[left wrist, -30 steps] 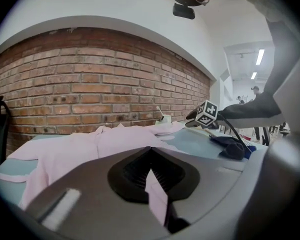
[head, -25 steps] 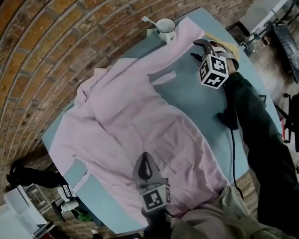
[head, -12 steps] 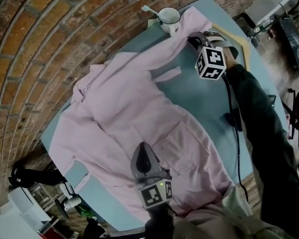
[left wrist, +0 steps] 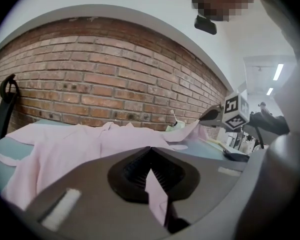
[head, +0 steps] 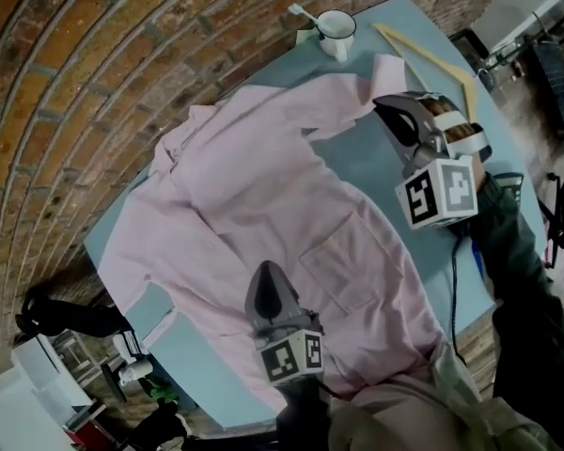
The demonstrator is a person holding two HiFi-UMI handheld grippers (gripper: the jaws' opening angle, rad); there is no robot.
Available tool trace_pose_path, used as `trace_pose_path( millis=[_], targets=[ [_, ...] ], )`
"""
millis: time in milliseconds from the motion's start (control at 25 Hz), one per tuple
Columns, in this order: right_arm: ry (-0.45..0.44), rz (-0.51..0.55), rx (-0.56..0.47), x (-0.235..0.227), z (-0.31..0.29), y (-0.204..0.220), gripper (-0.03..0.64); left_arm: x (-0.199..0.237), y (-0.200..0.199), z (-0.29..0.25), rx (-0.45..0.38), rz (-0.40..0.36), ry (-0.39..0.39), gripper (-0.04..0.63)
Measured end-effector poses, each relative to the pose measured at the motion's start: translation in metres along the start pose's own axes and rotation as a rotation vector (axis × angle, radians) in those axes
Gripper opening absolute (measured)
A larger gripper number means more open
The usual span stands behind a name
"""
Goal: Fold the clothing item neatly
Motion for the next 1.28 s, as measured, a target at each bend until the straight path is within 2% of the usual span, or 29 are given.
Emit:
trace_pose_path(
  millis=[120,240,400,480,600,720,760,840,920,1000,1080,1120,1280],
  targets=[
    [-0.179,-0.01,0.012,0.011,0.024,-0.043,0.012,0.016,-0.009,0.023,-0.028,-0.002,-0.028,0.006],
    [-0.382,-0.13,-0.041,0.014,0.047,-0.093,0.012,0.03,-0.017,0.05,-0.061,-0.009,-0.059,0.007],
    [-0.786,-0.449,-0.194,0.047,0.071,-0.162,0.012,0.051,-0.022,0.088,-0.101,-0.007,-0.1,0.006],
    [-0.955,-0.546,-0.218,0.073,0.071,-0.184,0.012,0.061,-0.018,0.107,-0.112,0.004,-0.129,0.006],
    [-1.133,-0.688,-0.259,0.103,0.073,-0.212,0.012,0.073,-0.015,0.131,-0.125,0.019,-0.158,0.006],
    [-1.293,-0.989,-0.377,0.114,0.076,-0.246,0.012,0.087,-0.01,0.153,-0.139,0.031,-0.185,0.006],
    [-1.329,-1.08,-0.38,0.12,0.073,-0.253,0.012,0.091,-0.008,0.158,-0.142,0.035,-0.193,0.006],
    [-1.365,-1.15,-0.3,0.146,0.064,-0.255,0.015,0.096,-0.006,0.168,-0.146,0.041,-0.203,0.008],
    [-1.357,-1.126,-0.208,0.177,0.061,-0.245,0.017,0.098,-0.004,0.177,-0.149,0.04,-0.208,0.006],
    [-1.324,-1.139,-0.184,0.191,0.064,-0.231,0.017,0.1,0.0,0.185,-0.15,0.035,-0.214,0.007],
    [-1.26,-1.159,-0.207,0.188,0.074,-0.221,0.017,0.101,0.003,0.192,-0.147,0.033,-0.228,0.006],
    [-1.21,-1.121,-0.218,0.186,0.083,-0.218,0.017,0.101,0.005,0.197,-0.144,0.032,-0.237,0.006],
    [-0.943,-0.78,-0.187,0.21,0.121,-0.211,0.017,0.093,0.012,0.22,-0.134,0.029,-0.26,0.006]
  ],
)
Point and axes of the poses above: the fingertips, and each gripper's own axes: z backward along the fingers, x to its left, y out of its underside, the point moved 3 cm from there along z, backward along the fingers, and after that the axes turned 3 degrees about z, right-handed, at the moved point
